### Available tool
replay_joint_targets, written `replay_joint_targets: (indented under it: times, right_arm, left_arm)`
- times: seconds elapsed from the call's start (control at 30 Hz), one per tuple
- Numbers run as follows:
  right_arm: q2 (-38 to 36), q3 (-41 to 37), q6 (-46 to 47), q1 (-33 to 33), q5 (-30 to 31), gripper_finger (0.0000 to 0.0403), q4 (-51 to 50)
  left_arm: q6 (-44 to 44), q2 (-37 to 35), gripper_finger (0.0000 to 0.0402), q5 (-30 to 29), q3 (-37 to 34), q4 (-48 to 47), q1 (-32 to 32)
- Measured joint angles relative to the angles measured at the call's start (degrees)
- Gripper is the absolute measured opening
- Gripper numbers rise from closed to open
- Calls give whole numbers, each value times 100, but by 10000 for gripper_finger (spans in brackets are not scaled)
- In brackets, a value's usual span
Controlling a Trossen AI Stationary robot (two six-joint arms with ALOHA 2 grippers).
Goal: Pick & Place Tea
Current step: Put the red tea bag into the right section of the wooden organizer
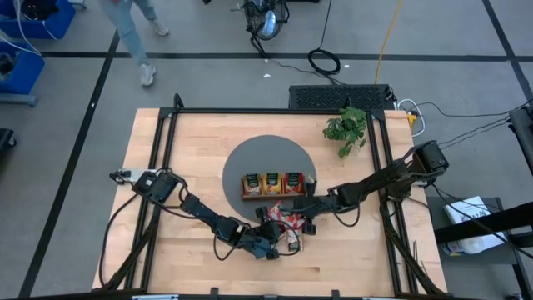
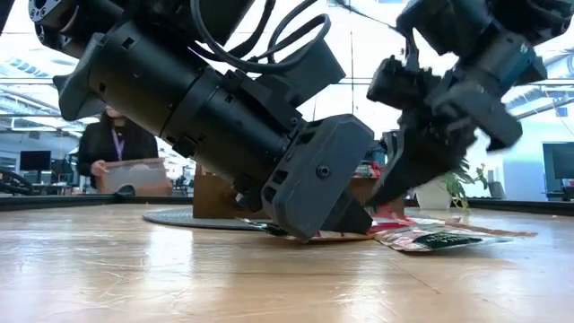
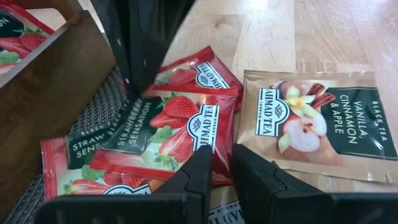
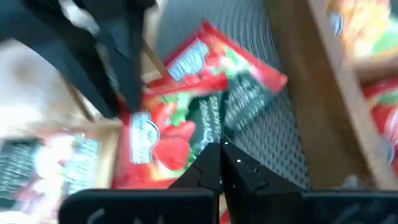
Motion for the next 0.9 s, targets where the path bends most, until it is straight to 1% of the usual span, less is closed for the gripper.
replay_joint_targets:
  times: [0.17,0.27,0.43,0.6,0.77,0.83,0.9]
  right_arm:
    - [-656,2,-124,148,-7,0,-73]
    - [-1101,7,-151,240,5,0,-300]
    - [-1724,7,-431,445,365,0,-523]
    - [-2280,7,-992,528,1161,0,-625]
    - [-2580,7,-1349,530,2067,0,-810]
    - [-2608,-11,-1448,526,2314,0,-802]
    - [-2613,-82,-1491,480,2407,0,-762]
  left_arm:
    - [84,6,67,-60,-7,-6,-49]
    - [158,8,67,-236,-7,-1,-92]
    - [231,11,67,-280,-7,8,-140]
    - [303,11,67,-280,-7,36,-161]
    - [318,11,67,-275,-7,36,-164]
    - [342,11,67,-275,-7,36,-173]
    - [352,11,67,-277,-7,37,-185]
